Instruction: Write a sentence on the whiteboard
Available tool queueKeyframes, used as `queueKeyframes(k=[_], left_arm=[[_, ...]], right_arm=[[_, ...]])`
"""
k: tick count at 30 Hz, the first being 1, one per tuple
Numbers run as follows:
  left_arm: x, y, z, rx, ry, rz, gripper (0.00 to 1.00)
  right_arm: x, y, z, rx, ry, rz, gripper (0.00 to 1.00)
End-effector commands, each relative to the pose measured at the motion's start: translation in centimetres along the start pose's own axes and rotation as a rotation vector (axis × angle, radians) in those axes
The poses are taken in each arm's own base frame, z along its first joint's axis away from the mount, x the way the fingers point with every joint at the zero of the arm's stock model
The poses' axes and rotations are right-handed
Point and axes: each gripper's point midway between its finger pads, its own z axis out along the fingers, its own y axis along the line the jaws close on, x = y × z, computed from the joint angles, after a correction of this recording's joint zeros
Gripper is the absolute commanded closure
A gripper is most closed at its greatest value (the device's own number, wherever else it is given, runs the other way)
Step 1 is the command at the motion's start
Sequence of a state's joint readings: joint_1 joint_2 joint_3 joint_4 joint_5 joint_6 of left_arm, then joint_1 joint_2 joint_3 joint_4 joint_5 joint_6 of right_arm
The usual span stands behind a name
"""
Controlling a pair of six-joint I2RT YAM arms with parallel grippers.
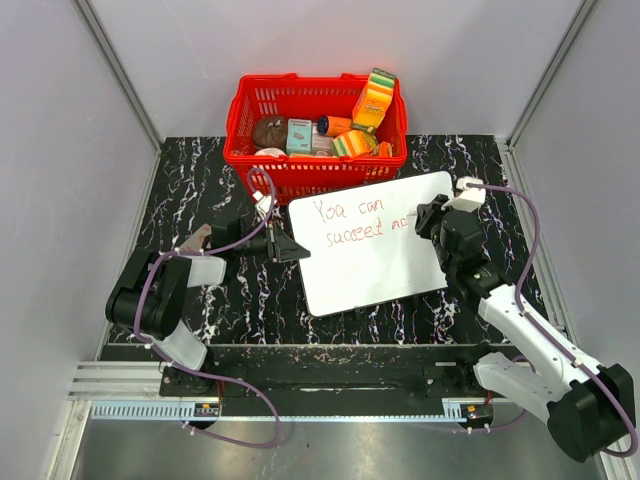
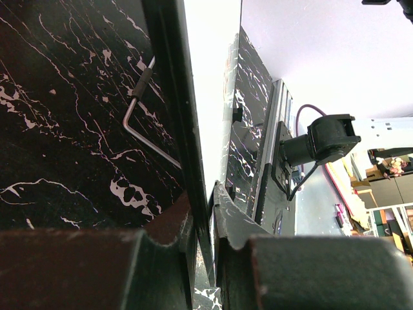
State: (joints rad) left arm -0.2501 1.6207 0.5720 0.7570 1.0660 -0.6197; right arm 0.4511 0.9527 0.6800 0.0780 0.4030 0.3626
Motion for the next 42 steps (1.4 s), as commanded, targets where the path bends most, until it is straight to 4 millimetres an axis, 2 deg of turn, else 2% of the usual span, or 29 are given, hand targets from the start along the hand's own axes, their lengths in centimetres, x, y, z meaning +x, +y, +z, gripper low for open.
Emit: queueKeyframes(k=[1,16,20,34,42], left_arm=[[-0.7,-0.2,0.5,0.019,-0.016,0.135,1.0],[-0.7,-0.2,0.5,0.022,-0.015,0.135,1.0],[-0.7,-0.2,0.5,0.022,-0.015,0.136,1.0],[-0.7,-0.2,0.5,0.021,-0.016,0.136,1.0],[-0.7,-0.2,0.5,0.021,-0.016,0.136,1.0]], right_arm=[[-2.1,0.2,0.2,0.014,-0.061,0.009,1.0],[-1.3,-0.7,1.2,0.046,-0.044,0.008,1.0],[-0.6,-0.8,1.3,0.039,-0.021,0.006,1.0],[2.3,-2.0,0.2,0.047,0.048,0.007,1.0],[2.2,-2.0,0.2,0.053,0.049,0.005,1.0]])
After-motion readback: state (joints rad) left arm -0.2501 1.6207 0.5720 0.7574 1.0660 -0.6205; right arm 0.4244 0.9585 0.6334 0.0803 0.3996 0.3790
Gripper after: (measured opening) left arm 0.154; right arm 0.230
